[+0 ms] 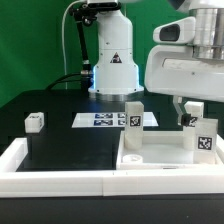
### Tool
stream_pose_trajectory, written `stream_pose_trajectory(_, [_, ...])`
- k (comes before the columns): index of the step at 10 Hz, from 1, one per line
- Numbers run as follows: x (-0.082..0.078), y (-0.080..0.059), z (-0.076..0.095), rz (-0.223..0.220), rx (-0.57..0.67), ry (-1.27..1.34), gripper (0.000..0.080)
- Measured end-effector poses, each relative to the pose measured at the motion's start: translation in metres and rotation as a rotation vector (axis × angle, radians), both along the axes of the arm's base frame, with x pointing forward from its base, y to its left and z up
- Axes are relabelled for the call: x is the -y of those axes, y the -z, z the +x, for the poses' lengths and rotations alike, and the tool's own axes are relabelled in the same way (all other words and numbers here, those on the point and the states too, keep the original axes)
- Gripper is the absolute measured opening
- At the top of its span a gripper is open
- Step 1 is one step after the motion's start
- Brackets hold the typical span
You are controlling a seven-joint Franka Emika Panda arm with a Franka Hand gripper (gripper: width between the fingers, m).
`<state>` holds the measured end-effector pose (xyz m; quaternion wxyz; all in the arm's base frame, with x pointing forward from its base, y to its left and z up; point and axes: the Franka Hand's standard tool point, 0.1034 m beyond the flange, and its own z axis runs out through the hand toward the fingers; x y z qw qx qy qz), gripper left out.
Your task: Assemble square table
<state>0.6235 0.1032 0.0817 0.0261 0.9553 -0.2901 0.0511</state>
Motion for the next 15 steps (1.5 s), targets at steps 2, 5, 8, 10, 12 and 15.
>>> stream_pose_trajectory(2, [0.006, -0.007, 0.0, -0.001, -0.01, -0.068, 0.0643])
stream_pose_trajectory(5, [0.017, -0.038, -0.014, 0.022, 0.001, -0.093, 0.0649])
stream_pose_trajectory(8, [0.041, -0.048, -0.025, 0.023, -0.007, -0.074, 0.0649])
stream_pose_trajectory(10, [0.04, -0.047, -0.025, 0.022, -0.009, -0.077, 0.0649])
stream_pose_trajectory(12, [0.056, -0.044, -0.027, -0.002, -0.007, -0.272, 0.0649])
stream_pose_trajectory(15, [0.101, -0.043, -0.047, 0.0, -0.041, -0.476, 0.0649])
